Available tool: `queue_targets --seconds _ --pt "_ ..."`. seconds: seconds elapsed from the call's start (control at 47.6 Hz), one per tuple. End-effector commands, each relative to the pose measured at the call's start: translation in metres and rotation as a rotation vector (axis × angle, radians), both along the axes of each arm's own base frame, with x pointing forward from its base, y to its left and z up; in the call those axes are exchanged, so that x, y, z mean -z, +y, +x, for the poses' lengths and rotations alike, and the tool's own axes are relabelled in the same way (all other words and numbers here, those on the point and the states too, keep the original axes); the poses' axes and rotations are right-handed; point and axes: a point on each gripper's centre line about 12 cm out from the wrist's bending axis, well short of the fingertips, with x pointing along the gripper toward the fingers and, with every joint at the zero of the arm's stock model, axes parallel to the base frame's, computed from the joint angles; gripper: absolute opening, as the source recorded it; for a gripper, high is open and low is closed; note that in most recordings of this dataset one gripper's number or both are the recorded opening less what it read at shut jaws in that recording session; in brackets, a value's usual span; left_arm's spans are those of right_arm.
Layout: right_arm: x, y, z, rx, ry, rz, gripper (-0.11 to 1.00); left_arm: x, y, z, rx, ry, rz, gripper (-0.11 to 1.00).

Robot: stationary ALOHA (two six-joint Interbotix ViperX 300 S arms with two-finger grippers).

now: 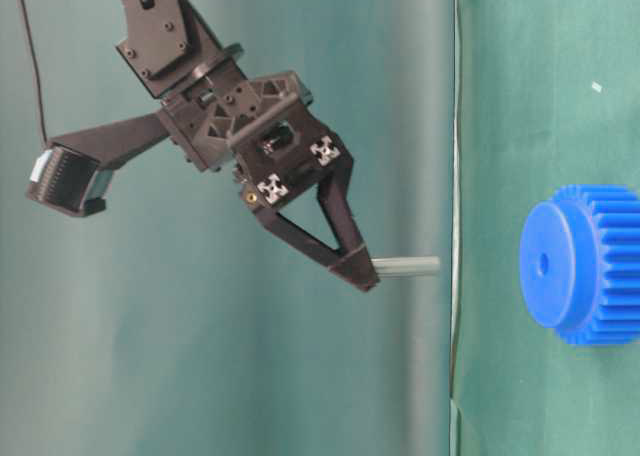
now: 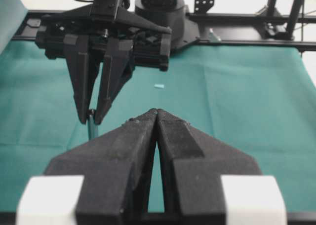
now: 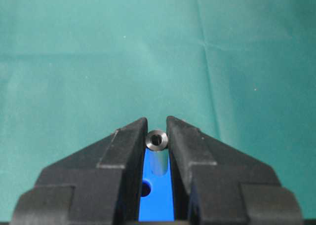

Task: Insert the shaft into the center hole of the gear.
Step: 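Carry the shaft left over the blue gear's center hole, then align the held shaft above the gear hole with the right gripper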

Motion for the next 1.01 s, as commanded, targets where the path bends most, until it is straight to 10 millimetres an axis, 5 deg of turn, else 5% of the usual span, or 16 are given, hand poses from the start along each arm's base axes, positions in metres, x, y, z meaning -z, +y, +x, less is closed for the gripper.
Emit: queue_targets --seconds 0.0,0.399,0.987 --pt "-0.002 -0.001 0.003 0.014 -0.037 0.011 0.16 -0.011 0.000 0.003 0.001 -0.028 0.004 0.00" --pt "0.046 -0.002 0.010 0.059 0.003 0.073 0.16 -0.011 0.000 0.003 0.001 -0.026 0.004 0.00" --pt "0.039 -0.002 0.012 0.064 -0.025 0.082 0.16 -0.011 0.000 0.003 -0.001 -0.026 0.004 0.00"
